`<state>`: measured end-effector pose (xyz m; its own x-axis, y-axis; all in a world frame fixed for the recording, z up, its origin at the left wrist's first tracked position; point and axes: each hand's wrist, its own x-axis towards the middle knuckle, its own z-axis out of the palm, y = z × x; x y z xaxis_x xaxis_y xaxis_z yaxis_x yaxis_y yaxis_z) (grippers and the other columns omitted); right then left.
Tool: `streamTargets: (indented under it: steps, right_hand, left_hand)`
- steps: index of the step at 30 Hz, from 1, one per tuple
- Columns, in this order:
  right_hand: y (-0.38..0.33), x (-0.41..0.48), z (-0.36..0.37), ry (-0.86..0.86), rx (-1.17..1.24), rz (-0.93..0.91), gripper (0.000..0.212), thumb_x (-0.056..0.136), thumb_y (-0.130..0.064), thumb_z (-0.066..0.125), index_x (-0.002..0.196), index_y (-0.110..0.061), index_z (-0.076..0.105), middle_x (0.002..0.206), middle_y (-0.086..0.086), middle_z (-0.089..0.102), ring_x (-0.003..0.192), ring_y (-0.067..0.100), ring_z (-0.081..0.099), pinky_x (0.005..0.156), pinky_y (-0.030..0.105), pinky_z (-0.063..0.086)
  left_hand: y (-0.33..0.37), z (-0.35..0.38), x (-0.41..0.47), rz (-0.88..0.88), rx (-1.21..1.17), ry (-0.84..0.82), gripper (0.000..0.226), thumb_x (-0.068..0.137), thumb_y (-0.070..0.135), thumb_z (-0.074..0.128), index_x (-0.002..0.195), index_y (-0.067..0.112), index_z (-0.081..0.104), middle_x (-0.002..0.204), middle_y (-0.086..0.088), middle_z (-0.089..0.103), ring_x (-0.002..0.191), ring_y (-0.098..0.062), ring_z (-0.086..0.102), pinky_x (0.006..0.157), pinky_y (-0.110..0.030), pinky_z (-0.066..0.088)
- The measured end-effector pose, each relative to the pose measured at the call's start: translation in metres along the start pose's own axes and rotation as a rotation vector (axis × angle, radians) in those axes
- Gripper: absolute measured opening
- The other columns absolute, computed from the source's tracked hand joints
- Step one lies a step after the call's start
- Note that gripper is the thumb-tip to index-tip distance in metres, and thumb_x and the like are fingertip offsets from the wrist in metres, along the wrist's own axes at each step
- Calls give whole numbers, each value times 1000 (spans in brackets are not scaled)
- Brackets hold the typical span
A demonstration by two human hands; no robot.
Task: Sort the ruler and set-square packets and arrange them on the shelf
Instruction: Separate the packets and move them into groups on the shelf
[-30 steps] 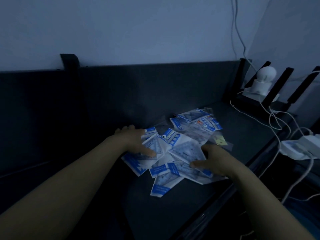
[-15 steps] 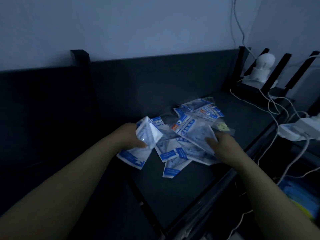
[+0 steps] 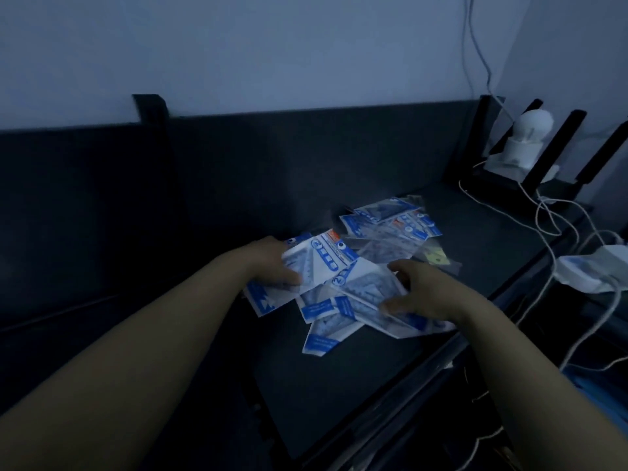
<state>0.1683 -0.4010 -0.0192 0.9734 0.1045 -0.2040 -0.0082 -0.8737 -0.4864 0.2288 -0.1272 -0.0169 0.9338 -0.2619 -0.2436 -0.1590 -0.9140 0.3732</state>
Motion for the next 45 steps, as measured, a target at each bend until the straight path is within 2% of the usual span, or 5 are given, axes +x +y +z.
streamTargets:
  steps: [5, 10, 23, 30, 45]
  right_hand:
    - [-1, 12, -13, -139, 16, -92, 25, 72, -35, 81, 83, -24, 62, 79, -11, 62, 72, 7, 58, 64, 27, 48]
    - [4, 23, -14, -183, -24, -134, 52, 66, -45, 81, 90, -2, 63, 70, 4, 53, 62, 15, 50, 57, 30, 38]
    - [8, 31, -22, -212, -140, -360, 40, 82, -39, 70, 63, -15, 45, 63, 5, 46, 50, 15, 42, 48, 24, 29]
    - [7, 22, -16, -265, -157, -306, 64, 74, -44, 76, 126, -22, 47, 125, -3, 53, 108, 20, 55, 84, 30, 48]
    - [-4, 49, -31, -121, 625, -190, 17, 89, -21, 65, 105, -16, 66, 91, 4, 70, 80, 21, 68, 70, 33, 54]
  left_hand:
    - [5, 0, -6, -147, 8, 9, 57, 69, 55, 76, 105, 21, 50, 114, -2, 58, 98, -19, 57, 79, -31, 49]
    - [22, 5, -21, -254, -140, 64, 49, 68, 47, 82, 89, 25, 44, 85, 10, 49, 75, -6, 49, 55, -24, 38]
    - [36, 29, -79, -505, -772, 315, 40, 81, 32, 74, 112, 8, 65, 109, -12, 68, 98, -27, 65, 92, -41, 52]
    - [68, 47, -59, -563, -556, 445, 42, 82, 27, 73, 113, 8, 53, 109, -6, 54, 88, -16, 51, 71, -28, 43]
    - [58, 47, -70, -587, -900, 584, 30, 81, 19, 75, 105, 5, 63, 100, -6, 65, 81, -15, 61, 57, -21, 47]
